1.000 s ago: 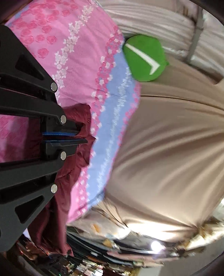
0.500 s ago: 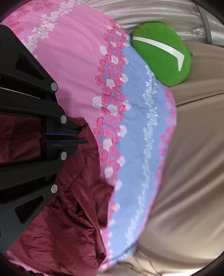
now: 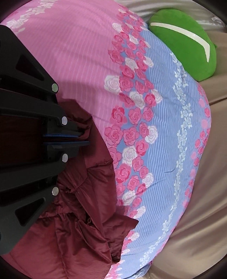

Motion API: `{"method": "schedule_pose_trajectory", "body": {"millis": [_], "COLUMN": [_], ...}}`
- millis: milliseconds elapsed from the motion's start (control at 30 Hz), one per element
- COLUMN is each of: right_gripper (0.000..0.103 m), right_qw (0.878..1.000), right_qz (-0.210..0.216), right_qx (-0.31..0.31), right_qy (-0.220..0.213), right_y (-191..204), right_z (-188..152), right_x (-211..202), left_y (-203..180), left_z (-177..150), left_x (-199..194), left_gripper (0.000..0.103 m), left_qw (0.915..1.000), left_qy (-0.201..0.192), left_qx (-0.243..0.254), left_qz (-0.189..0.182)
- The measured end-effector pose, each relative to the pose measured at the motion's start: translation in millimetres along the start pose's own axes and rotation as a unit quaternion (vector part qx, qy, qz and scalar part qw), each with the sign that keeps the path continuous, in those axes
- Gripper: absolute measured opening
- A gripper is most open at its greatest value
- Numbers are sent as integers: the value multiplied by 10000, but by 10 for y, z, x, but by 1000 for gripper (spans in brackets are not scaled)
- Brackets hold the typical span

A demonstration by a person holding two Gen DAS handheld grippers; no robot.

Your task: Fold large clothes

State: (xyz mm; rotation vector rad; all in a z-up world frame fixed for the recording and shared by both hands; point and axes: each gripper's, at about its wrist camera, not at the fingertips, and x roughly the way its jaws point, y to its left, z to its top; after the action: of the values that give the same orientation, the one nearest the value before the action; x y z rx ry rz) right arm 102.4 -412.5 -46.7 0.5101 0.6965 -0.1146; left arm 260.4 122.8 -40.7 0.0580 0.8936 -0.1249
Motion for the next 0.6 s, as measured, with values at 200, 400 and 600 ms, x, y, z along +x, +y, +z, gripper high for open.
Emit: {"method": "schedule_pose_trajectory", "body": {"millis": [200,400,600], "right_gripper": [1,1,24], "right_qw": [9994,9992,9984], "right_qz": [-190,-52,193], "right_qx": [-63,76,299], "right_qy": [272,381,-446], "right_y": [11,-51,-21], "right_z": [-43,-30,19], "right_x": [159,186,-517], "left_y": [-78,1,256], "left_z": [-1,-5,-7], "left_x": [64,30,-776], "left_gripper": [4,4,74], "left_qw": [9997,9996,9918], "left_qy": [-166,-246,-1170], "left_qx": [128,-36,-463], "left_qz": [116,-126,-219]}}
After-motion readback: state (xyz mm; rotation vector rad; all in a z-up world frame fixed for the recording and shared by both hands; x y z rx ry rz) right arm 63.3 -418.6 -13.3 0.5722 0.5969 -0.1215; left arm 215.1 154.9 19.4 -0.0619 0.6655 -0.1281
